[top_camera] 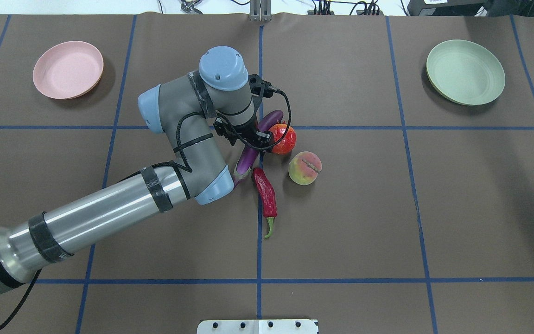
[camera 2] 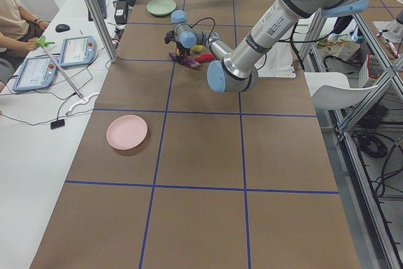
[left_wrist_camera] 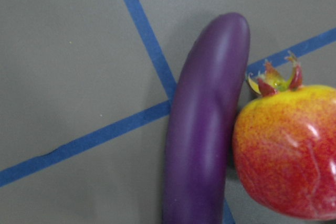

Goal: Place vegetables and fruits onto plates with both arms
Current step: 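Reach the left gripper down and grasp the purple eggplant, then carry the eggplant onto the pink plate with the left gripper while the right arm advances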

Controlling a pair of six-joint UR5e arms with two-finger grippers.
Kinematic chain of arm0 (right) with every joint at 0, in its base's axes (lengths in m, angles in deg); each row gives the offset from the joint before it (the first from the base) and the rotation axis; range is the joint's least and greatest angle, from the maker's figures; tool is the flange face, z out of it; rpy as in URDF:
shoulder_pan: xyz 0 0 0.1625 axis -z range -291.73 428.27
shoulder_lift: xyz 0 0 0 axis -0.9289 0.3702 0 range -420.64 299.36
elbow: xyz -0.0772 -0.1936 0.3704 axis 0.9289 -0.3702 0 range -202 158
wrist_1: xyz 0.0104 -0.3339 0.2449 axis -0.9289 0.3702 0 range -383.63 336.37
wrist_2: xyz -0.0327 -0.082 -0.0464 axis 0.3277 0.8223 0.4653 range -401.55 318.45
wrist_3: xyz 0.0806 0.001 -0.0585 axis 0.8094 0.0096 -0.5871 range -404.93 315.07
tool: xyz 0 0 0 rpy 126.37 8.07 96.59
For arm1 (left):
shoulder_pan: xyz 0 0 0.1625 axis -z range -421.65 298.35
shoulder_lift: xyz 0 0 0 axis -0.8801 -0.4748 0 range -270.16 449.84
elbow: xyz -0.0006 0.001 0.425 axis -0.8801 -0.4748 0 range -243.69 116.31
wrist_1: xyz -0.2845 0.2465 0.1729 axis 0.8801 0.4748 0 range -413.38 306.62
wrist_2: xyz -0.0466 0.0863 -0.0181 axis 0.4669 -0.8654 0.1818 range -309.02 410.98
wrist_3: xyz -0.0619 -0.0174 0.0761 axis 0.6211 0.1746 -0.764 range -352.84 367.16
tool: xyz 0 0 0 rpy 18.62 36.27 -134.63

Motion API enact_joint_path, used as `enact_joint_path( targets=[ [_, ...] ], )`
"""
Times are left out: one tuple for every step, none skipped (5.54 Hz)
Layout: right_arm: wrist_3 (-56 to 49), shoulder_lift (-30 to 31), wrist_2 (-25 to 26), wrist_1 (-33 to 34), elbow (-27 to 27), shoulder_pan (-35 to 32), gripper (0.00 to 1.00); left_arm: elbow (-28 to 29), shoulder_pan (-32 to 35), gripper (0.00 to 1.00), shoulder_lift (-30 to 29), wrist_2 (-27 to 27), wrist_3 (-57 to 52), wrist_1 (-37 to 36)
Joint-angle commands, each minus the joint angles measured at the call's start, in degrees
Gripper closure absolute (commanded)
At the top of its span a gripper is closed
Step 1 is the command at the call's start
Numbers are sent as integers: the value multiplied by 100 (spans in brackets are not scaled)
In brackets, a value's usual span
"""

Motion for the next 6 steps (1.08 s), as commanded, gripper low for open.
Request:
enact_joint_path(
  targets=[
    [9,8,0,0,-1,9,0,118,-46,23,-14,-7,1,17],
    [0,0,0,0,-1,18,0,101,-46,89,-14,11,97,-9],
    [26,0,0,0,34,44,0,-21,32,100,-14,37,115,-52],
    [479,-70,-9,-9,139,97,0,-371,520,100,29,324,107,-244],
    [1284,-79,-26,-18,531,263,0,-1096,1221,100,404,649,168,-1360],
    [2902,-340,-18,-26,936,578,0,-1800,1689,100,1217,644,830,-1763]
  ],
)
